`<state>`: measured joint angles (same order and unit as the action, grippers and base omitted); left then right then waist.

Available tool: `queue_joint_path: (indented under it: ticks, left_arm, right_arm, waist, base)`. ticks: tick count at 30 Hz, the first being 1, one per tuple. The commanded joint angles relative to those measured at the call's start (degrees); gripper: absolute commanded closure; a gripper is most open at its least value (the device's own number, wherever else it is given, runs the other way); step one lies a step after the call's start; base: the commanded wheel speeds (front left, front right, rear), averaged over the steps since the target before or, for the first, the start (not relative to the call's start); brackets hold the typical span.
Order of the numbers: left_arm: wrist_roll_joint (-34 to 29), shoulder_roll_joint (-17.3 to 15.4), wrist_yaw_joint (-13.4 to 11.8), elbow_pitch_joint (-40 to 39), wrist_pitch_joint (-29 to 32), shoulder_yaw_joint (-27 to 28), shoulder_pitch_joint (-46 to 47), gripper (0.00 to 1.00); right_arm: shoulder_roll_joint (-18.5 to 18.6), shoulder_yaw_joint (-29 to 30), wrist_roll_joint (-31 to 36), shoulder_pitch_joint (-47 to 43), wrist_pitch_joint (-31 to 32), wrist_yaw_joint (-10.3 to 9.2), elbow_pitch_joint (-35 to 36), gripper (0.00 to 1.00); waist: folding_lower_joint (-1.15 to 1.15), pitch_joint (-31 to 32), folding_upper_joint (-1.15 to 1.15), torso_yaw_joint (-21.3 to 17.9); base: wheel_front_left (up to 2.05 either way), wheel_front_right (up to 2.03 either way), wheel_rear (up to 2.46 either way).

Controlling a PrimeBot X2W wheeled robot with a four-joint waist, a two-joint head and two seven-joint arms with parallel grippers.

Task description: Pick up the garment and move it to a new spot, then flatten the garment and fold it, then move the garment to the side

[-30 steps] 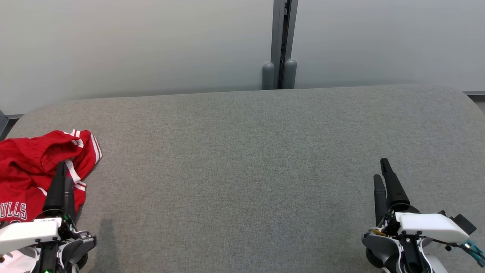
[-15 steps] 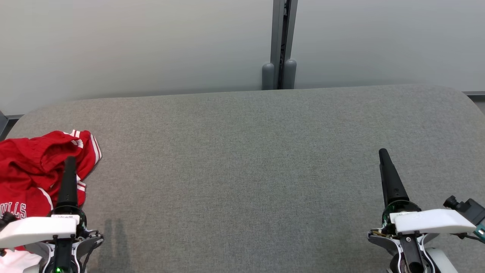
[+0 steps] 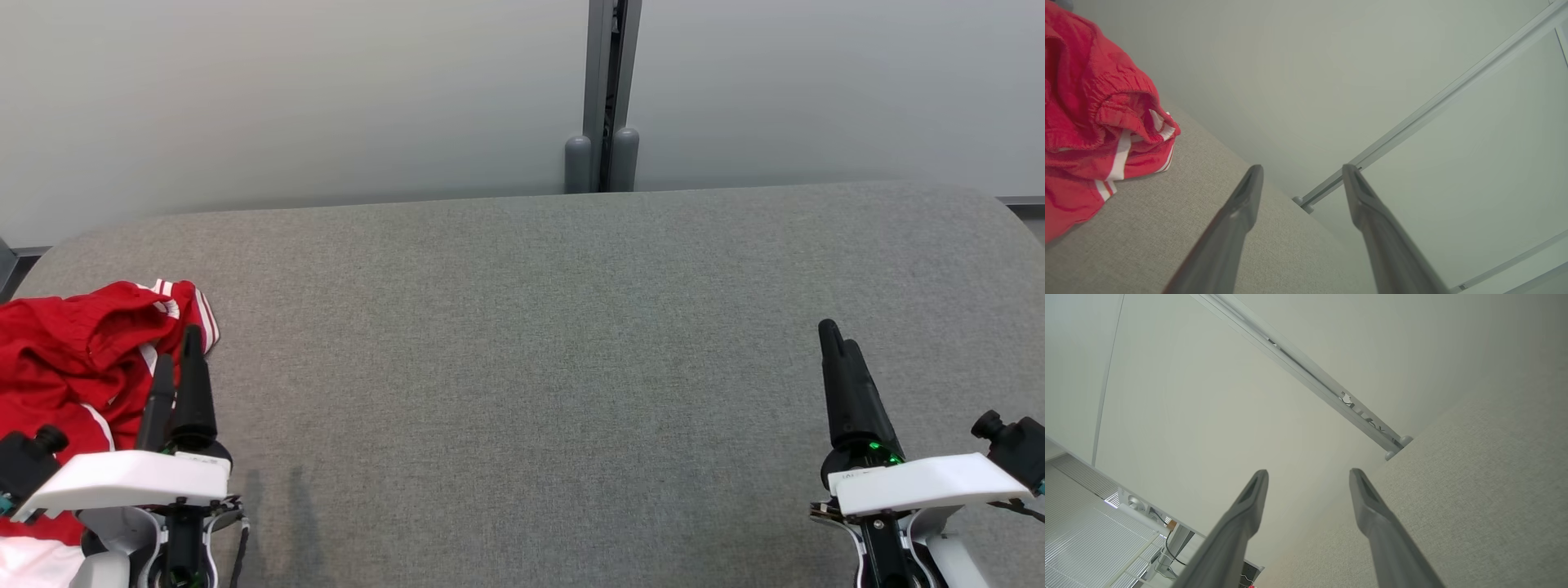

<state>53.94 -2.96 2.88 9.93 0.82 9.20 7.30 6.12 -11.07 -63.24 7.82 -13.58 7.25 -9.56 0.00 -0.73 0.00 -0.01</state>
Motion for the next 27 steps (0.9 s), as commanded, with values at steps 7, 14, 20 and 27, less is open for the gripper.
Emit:
queue_joint_path:
  ticks: [7, 14, 20, 27]
  left_arm:
    - [-8.16, -0.46, -1.78, -1.98, -2.35, -2.56, -0.28, 0.0]
    - [-16.82, -0.4, -3.06, -2.24, -4.6, -5.07, -0.85, 0.0]
    - [-22.86, -0.35, -4.04, -2.2, -6.12, -6.92, -1.14, 0.0]
    - [-29.05, -0.3, -5.11, -1.77, -7.82, -8.89, -1.72, 0.0]
  right_arm:
    - [1.02, 0.82, 7.95, -0.13, -0.5, 0.29, 1.39, 0.0]
    - [1.29, 1.06, 14.87, -0.62, -0.72, 0.31, 2.09, 0.0]
    - [1.63, 1.31, 19.55, -0.92, -0.73, 0.32, 1.75, 0.0]
    - [1.73, 2.13, 24.34, -1.33, -0.91, 0.33, 1.28, 0.0]
  waist:
    - [0.0, 0.02, 0.0, -0.05]
    - [0.0, 0.15, 0.0, -0.07]
    - [0.0, 0.18, 0.0, 0.12]
    - [0.0, 0.21, 0.0, 0.35]
  base:
    - [0.0, 0.0, 0.0]
    - [0.0, 0.0, 0.0]
    - [0.0, 0.0, 0.0]
    - [0.0, 0.0, 0.0]
